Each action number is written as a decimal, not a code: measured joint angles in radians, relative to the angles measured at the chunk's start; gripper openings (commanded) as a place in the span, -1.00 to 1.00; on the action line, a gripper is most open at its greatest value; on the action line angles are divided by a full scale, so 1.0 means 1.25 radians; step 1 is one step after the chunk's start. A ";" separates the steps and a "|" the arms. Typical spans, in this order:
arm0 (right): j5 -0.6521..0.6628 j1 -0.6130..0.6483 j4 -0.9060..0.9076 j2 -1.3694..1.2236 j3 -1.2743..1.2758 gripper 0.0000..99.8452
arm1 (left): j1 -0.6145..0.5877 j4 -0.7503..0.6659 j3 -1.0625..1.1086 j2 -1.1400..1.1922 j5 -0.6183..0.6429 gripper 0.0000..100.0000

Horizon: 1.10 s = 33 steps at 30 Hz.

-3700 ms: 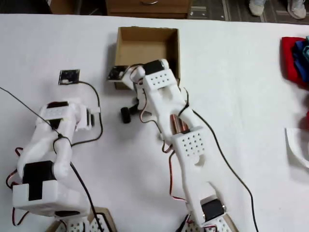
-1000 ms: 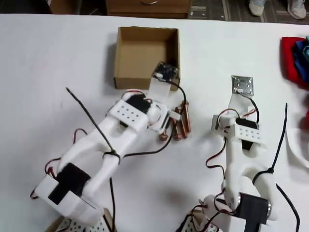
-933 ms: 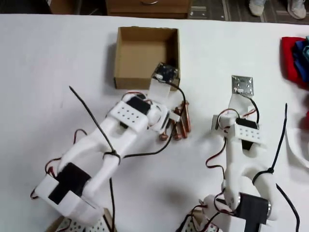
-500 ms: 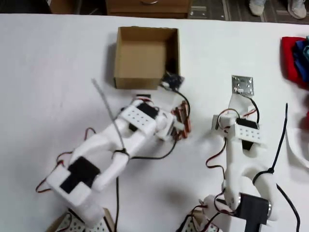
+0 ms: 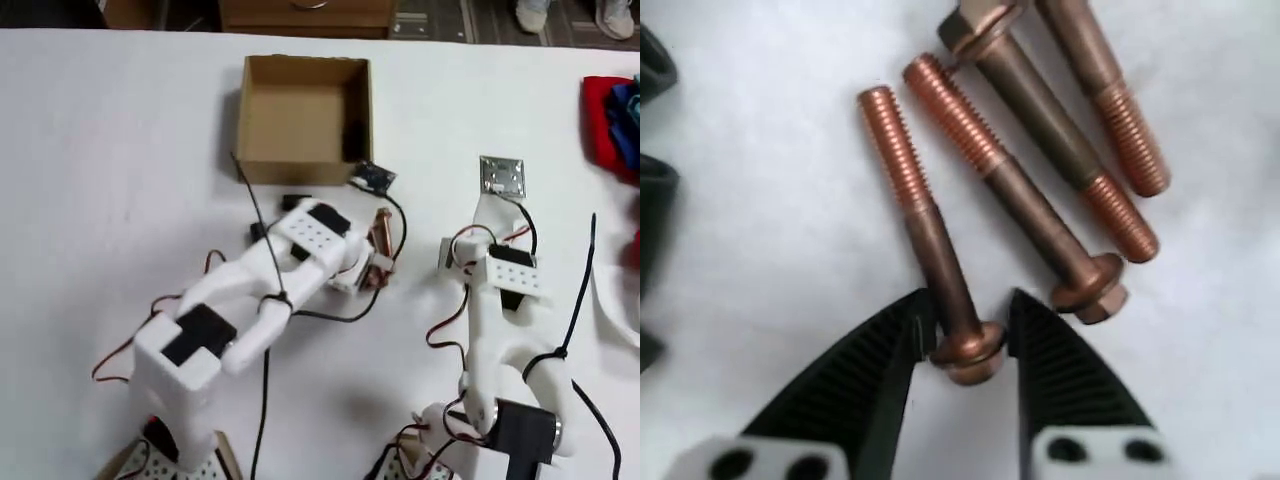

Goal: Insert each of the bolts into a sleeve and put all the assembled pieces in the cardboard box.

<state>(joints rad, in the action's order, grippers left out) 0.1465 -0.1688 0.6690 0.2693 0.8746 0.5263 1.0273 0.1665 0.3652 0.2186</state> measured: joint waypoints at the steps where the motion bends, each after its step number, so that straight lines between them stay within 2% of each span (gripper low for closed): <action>1: 0.000 0.000 0.000 0.000 0.000 -0.96 | 0.000 0.006 -0.005 0.001 0.000 -0.92; 9: 0.000 0.000 0.000 0.000 0.000 -0.96 | -0.042 0.055 -0.010 0.002 -0.011 -0.95; 14: 0.000 0.000 0.000 0.000 0.000 -0.96 | -0.085 0.195 -0.044 0.004 -0.135 -0.95; 18: 0.000 0.000 0.000 0.000 0.000 -0.96 | -0.129 0.367 -0.110 0.004 -0.298 -0.95; 23: 0.000 0.000 0.000 0.000 0.000 -0.96 | -0.211 0.529 -0.163 0.004 -0.617 -0.95; 26: 0.000 0.000 0.000 0.000 0.000 -0.96 | -0.279 0.557 -0.164 0.005 -0.826 -0.95; 28: 0.000 0.000 0.000 0.000 0.000 -0.96 | -0.327 0.559 -0.164 0.005 -0.930 -0.95; 30: 0.000 0.000 0.000 0.000 0.000 -0.96 | -0.358 0.560 -0.164 0.005 -0.987 -0.95; 33: 0.000 0.000 0.000 0.000 0.000 -0.96 | -0.374 0.549 -0.164 0.005 -1.016 -0.94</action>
<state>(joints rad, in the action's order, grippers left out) 0.1465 -0.1688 0.6690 0.2693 0.8746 0.0583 1.7131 -0.0391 0.3713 -1.0518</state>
